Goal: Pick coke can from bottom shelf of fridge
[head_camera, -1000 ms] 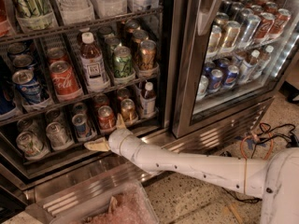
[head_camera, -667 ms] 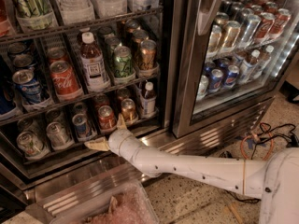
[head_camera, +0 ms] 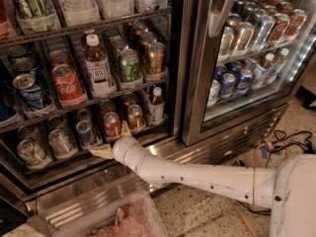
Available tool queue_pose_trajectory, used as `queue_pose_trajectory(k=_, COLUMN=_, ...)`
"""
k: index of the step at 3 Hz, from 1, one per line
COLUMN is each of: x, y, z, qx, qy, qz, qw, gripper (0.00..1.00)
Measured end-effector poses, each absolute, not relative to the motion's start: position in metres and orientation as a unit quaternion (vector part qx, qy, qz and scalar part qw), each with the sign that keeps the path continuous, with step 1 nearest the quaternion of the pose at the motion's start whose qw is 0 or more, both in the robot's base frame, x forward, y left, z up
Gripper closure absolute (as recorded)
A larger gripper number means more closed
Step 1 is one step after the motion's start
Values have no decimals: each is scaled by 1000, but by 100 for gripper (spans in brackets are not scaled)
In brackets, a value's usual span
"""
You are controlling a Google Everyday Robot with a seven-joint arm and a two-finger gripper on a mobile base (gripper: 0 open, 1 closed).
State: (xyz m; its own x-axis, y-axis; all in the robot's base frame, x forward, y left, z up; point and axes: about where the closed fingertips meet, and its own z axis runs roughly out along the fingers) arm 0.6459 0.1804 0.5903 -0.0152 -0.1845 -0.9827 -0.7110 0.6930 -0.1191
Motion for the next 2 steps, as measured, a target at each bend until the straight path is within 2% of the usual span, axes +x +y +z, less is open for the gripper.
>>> queue_pose_trajectory(k=1, x=650, y=185, z=591, qx=-334, qy=678, qz=210, qw=621, gripper=7)
queue_pose_trajectory(k=2, x=652, y=187, z=591, qx=-337, qy=676, qz=208, qw=621, gripper=21)
